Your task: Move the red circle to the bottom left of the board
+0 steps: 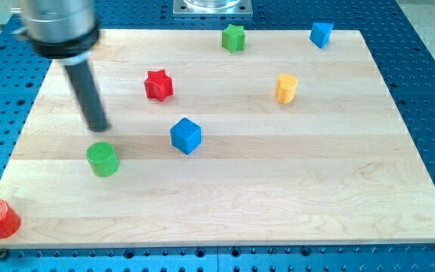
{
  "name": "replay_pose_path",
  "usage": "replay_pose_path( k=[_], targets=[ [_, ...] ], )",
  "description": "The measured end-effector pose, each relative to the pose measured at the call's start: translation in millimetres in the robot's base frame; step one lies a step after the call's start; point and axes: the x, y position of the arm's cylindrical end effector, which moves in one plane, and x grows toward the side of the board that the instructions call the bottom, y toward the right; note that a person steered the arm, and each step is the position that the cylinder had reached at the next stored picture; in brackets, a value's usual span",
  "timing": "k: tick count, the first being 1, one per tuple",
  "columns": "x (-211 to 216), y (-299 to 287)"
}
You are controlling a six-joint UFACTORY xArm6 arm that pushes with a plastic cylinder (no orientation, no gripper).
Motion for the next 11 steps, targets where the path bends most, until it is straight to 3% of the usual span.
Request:
replay_pose_path(
  k=[1,3,4,6,7,11],
  targets=[
    [16,-86],
    [108,-69],
    [133,-53],
    [161,-7],
    [180,-6],
    [180,-33]
  ],
)
